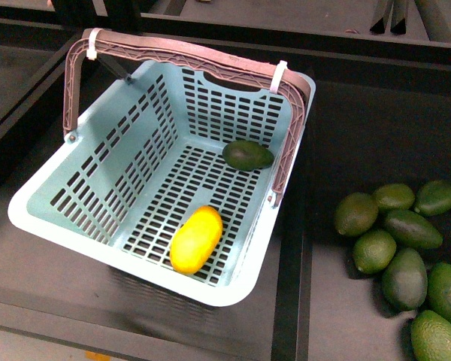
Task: Pick mango and avocado into basket
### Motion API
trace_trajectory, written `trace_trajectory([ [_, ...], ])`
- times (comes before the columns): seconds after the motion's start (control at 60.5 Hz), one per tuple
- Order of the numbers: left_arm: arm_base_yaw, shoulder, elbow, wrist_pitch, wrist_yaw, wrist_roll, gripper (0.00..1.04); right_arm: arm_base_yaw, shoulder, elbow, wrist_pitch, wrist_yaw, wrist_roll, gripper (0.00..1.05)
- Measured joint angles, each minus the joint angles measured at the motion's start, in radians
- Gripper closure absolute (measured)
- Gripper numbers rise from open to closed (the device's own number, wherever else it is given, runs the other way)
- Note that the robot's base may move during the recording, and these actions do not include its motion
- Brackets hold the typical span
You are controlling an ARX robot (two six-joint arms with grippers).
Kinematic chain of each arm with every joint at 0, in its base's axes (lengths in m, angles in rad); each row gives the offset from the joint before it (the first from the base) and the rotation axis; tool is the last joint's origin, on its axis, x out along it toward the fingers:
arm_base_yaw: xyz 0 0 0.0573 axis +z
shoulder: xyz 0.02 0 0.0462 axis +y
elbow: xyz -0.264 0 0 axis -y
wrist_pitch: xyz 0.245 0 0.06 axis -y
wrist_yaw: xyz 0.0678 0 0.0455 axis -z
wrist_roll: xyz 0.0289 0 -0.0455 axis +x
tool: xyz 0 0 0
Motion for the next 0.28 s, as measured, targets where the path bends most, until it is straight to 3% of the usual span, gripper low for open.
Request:
trace_trajectory([
  [0.215,0.000,0.000,0.000,0.000,0.000,0.000,0.08,0.000,0.000,0.000,0.000,0.000,0.000,0.09],
  [0.281,0.000,0.000,0.000,0.000,0.000,0.001,0.09,0.000,0.000,0.000,0.000,0.000,0.000,0.09],
])
